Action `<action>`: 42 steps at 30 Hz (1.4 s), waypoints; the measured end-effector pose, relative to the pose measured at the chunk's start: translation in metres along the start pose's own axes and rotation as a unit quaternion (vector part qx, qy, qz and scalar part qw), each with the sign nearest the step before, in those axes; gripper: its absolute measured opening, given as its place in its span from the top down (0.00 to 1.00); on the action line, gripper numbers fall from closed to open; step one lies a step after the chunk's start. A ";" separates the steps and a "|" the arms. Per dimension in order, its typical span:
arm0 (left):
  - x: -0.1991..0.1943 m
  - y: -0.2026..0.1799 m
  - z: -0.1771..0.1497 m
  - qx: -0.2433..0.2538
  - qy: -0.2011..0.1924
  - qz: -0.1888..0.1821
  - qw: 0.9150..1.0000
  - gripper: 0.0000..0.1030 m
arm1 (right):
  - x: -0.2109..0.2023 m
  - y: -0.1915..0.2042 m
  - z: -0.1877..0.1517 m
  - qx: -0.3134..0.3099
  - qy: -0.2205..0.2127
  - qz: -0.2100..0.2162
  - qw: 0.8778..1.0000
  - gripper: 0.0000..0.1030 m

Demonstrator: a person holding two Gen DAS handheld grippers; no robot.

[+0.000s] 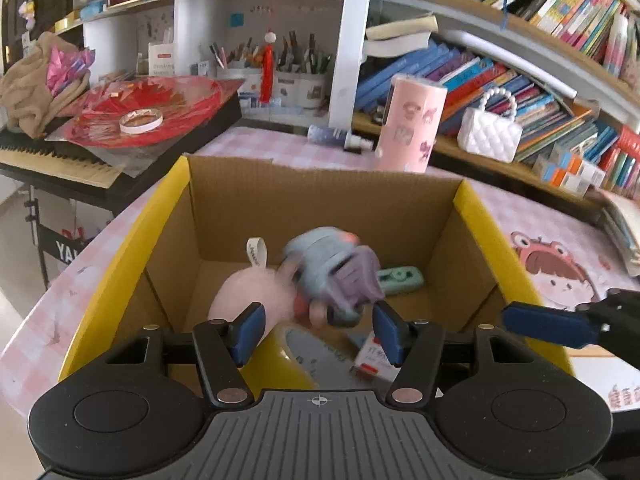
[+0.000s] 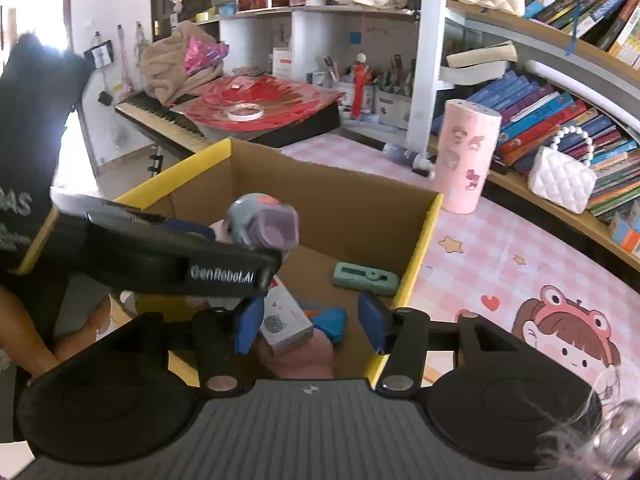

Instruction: Organize objects

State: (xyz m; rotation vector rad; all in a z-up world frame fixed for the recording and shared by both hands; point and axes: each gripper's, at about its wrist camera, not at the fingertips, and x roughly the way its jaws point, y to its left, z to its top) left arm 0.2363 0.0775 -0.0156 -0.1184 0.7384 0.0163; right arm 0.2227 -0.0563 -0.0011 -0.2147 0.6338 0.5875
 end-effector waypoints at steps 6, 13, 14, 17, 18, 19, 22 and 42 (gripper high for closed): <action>0.002 0.005 -0.003 -0.006 0.011 -0.010 1.000 0.38 | -0.003 0.005 -0.004 -0.006 0.000 -0.011 1.000 0.51; -0.022 0.008 -0.008 -0.006 -0.022 -0.021 1.000 0.24 | -0.014 0.014 -0.009 0.007 -0.005 -0.029 1.000 0.49; -0.029 0.007 -0.008 -0.005 -0.033 -0.022 0.999 0.24 | -0.016 0.015 -0.010 0.011 -0.006 -0.033 0.999 0.49; -0.051 0.008 -0.009 -0.002 -0.062 -0.027 0.998 0.22 | -0.023 0.020 -0.012 0.021 -0.010 -0.046 0.999 0.48; -0.058 0.008 -0.010 -0.001 -0.070 -0.029 0.997 0.22 | -0.025 0.022 -0.013 0.024 -0.012 -0.051 0.998 0.48; -0.065 0.009 -0.011 0.000 -0.077 -0.029 0.997 0.22 | -0.027 0.024 -0.013 0.027 -0.014 -0.055 0.998 0.47; -0.084 0.011 -0.018 0.007 -0.093 -0.026 0.995 0.20 | -0.036 0.030 -0.016 0.038 -0.020 -0.071 0.997 0.46; -0.171 0.038 -0.097 0.011 -0.084 -0.006 0.996 0.14 | -0.098 0.096 -0.066 0.096 -0.020 -0.147 0.984 0.35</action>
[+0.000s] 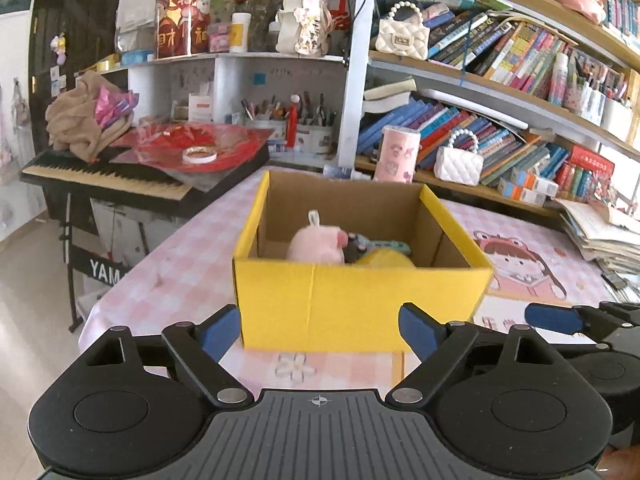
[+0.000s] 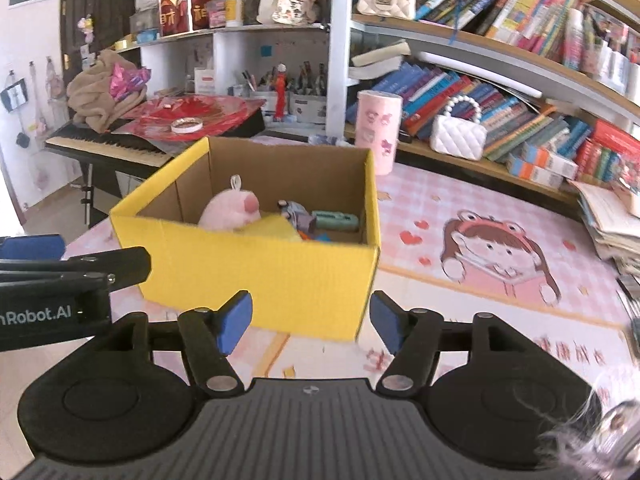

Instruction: Organize objects

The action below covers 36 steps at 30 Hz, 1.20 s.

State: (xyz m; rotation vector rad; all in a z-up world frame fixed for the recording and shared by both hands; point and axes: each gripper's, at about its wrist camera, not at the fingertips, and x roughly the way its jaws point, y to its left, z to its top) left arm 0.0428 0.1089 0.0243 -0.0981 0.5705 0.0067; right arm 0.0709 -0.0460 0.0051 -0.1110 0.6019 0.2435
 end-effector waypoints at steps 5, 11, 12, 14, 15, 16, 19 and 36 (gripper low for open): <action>-0.015 -0.006 -0.016 0.014 0.009 -0.013 1.000 0.13 | -0.023 -0.001 -0.024 0.015 0.008 -0.034 0.999 0.27; -0.028 -0.021 -0.032 0.040 0.017 -0.041 0.998 0.11 | -0.050 -0.014 -0.050 0.053 0.021 -0.087 0.995 0.20; -0.029 -0.025 -0.034 0.047 0.019 -0.046 0.998 0.11 | -0.054 -0.016 -0.054 0.060 0.023 -0.096 0.993 0.18; -0.031 -0.031 -0.037 0.058 0.023 -0.053 0.997 0.10 | -0.062 -0.023 -0.061 0.072 0.028 -0.116 0.990 0.16; -0.031 -0.035 -0.038 0.062 0.025 -0.057 0.996 0.10 | -0.065 -0.026 -0.063 0.078 0.030 -0.125 0.989 0.15; -0.032 -0.038 -0.039 0.064 0.026 -0.059 0.996 0.10 | -0.068 -0.029 -0.066 0.085 0.032 -0.134 0.987 0.13; -0.033 -0.045 -0.041 0.067 0.026 -0.066 0.995 0.07 | -0.076 -0.040 -0.072 0.099 0.036 -0.159 0.982 0.11; -0.026 -0.095 -0.047 0.108 0.041 -0.071 0.991 0.05 | -0.099 -0.089 -0.092 0.148 0.041 -0.234 0.960 0.00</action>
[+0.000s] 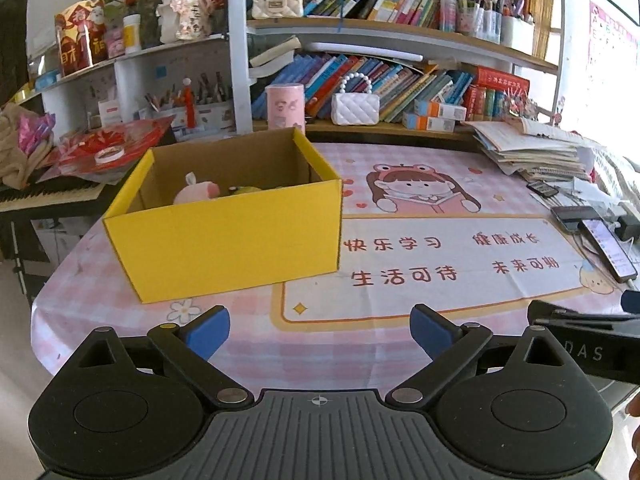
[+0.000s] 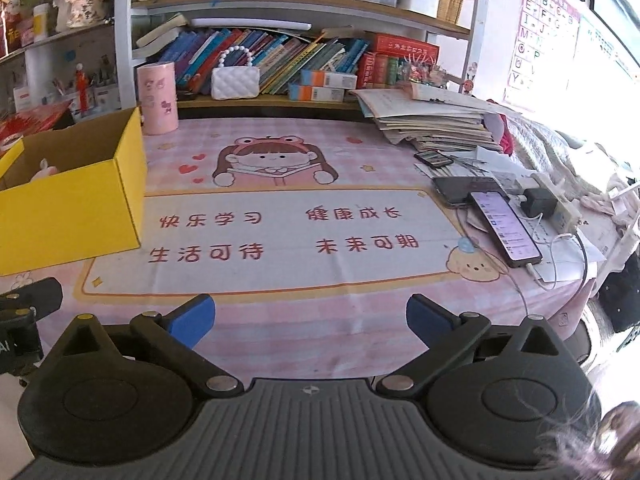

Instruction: Organize objects

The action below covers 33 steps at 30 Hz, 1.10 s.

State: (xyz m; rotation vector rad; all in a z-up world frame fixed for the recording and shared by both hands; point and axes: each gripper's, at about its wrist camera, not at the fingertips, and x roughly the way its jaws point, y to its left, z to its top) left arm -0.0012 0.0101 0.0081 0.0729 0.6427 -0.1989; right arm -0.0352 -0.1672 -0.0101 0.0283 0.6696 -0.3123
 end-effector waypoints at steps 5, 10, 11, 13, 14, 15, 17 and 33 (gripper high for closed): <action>0.001 -0.013 0.003 0.010 -0.003 0.011 1.000 0.04 | 0.003 -0.006 0.004 0.004 -0.001 0.000 1.000 0.00; 0.002 -0.020 0.006 0.004 -0.002 0.025 1.000 0.03 | 0.007 -0.006 0.008 -0.006 0.001 0.009 1.000 0.00; 0.002 -0.021 0.006 0.002 -0.002 0.030 1.000 0.03 | 0.007 -0.004 0.008 -0.010 0.000 0.009 1.000 0.00; 0.003 -0.021 0.007 -0.003 -0.001 0.038 0.999 0.03 | 0.008 -0.002 0.009 -0.014 0.000 0.004 1.000 0.00; 0.003 -0.021 0.007 -0.005 0.000 0.040 0.999 0.03 | 0.008 -0.002 0.009 -0.015 0.001 0.004 1.000 0.00; 0.004 -0.021 0.007 -0.009 0.002 0.044 0.999 0.03 | 0.009 -0.002 0.009 -0.014 0.002 0.005 1.000 0.00; 0.004 -0.022 0.007 -0.014 0.006 0.049 0.999 0.03 | 0.009 -0.002 0.008 -0.014 0.004 0.007 1.000 0.00; 0.000 -0.025 0.006 -0.022 0.017 0.068 0.997 0.02 | 0.002 -0.005 0.004 -0.012 0.002 -0.002 1.000 0.00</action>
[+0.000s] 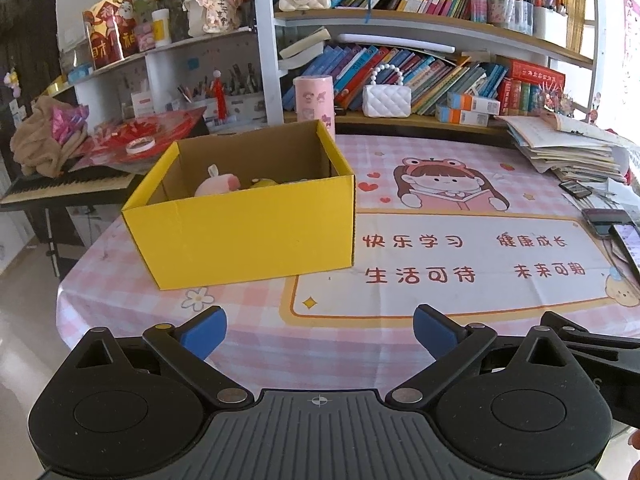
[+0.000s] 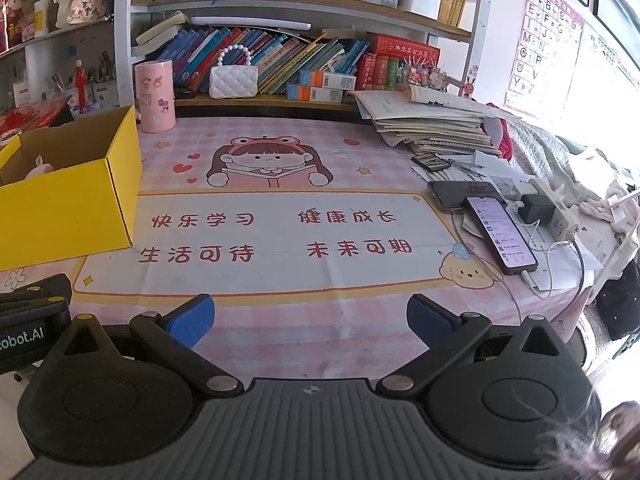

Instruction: Organize objects

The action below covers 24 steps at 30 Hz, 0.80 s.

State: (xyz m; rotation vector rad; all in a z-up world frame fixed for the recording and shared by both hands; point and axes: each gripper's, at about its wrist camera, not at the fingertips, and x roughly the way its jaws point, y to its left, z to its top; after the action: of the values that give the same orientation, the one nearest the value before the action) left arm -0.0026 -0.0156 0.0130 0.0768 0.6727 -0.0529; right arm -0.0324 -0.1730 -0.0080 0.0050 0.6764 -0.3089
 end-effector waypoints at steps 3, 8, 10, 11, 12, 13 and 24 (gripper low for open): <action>0.000 0.002 0.001 -0.006 0.002 0.003 1.000 0.02 | -0.001 0.001 0.000 0.000 -0.001 0.001 1.000 0.00; -0.001 0.003 0.003 -0.006 0.001 0.011 1.000 0.02 | -0.003 0.004 0.001 -0.004 -0.006 -0.001 1.000 0.00; -0.002 0.003 0.003 -0.004 0.001 0.014 1.000 0.02 | -0.004 0.005 0.001 -0.005 -0.007 -0.002 1.000 0.00; -0.002 0.003 0.004 -0.004 0.000 0.015 1.000 0.02 | -0.004 0.005 0.001 -0.005 -0.006 -0.002 1.000 0.00; -0.002 0.003 0.004 -0.004 0.000 0.015 1.000 0.02 | -0.004 0.005 0.001 -0.004 -0.006 -0.001 1.000 0.00; -0.001 0.004 0.004 -0.004 0.001 0.016 1.000 0.02 | -0.004 0.006 0.001 -0.004 -0.006 -0.001 1.000 0.00; 0.000 0.002 0.007 0.004 -0.004 0.026 1.000 0.02 | -0.003 0.007 0.003 -0.005 -0.005 -0.002 1.000 0.01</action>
State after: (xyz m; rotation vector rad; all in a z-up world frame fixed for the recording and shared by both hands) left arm 0.0022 -0.0143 0.0185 0.1010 0.6625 -0.0053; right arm -0.0307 -0.1653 -0.0042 -0.0082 0.6682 -0.3089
